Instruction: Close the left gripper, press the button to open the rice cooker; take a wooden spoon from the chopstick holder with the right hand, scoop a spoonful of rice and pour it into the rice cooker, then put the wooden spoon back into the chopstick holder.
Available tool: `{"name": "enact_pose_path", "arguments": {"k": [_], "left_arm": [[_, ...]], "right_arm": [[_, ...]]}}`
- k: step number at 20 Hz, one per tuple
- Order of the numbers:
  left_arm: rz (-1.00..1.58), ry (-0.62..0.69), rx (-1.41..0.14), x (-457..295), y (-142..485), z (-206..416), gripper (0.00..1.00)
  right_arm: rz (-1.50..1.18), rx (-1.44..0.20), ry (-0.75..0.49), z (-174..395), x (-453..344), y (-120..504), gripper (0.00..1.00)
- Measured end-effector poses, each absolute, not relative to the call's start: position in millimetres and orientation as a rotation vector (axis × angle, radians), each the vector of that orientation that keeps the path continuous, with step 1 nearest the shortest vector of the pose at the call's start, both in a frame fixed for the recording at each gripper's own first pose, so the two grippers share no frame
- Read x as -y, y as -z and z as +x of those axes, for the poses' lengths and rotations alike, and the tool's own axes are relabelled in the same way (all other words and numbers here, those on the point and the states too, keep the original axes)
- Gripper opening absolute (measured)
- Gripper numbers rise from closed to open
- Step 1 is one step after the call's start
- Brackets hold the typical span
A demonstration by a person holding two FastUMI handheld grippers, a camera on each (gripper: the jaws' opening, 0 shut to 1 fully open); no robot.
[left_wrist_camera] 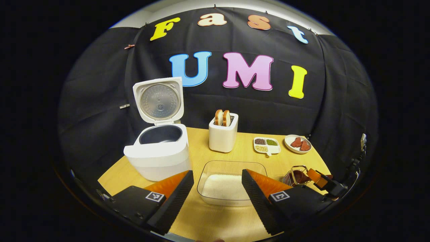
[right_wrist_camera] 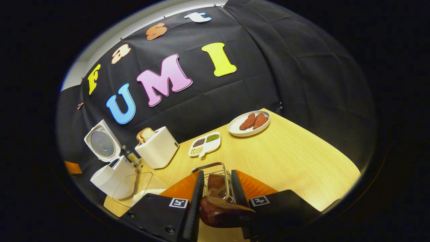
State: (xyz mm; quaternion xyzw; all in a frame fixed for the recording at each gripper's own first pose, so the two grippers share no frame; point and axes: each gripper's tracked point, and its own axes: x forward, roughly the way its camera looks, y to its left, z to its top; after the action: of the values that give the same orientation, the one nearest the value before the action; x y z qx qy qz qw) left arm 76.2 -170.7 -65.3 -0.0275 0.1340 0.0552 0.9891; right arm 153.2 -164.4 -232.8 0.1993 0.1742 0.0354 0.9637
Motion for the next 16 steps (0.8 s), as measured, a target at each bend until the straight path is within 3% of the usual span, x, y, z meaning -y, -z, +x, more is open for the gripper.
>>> {"name": "enact_pose_path", "arguments": {"k": [1,2,3,4,16], "left_arm": [[-0.056,-0.11,-0.27,172,66,75,0.98],[-0.057,-0.109,-0.27,173,66,75,0.98],[-0.058,-0.106,-0.271,174,66,75,0.99],[-0.056,-0.104,-0.27,176,66,75,0.99],[-0.172,-0.158,-0.202,134,61,60,0.98]], "right_arm": [[0.403,-0.353,-0.092,154,158,231,0.52],[0.396,-0.363,-0.1,157,153,230,0.44],[0.371,-0.364,-0.09,159,152,231,0.45],[0.356,-0.37,-0.092,157,152,226,0.27],[0.271,-0.43,-0.138,180,139,163,0.2]]}}
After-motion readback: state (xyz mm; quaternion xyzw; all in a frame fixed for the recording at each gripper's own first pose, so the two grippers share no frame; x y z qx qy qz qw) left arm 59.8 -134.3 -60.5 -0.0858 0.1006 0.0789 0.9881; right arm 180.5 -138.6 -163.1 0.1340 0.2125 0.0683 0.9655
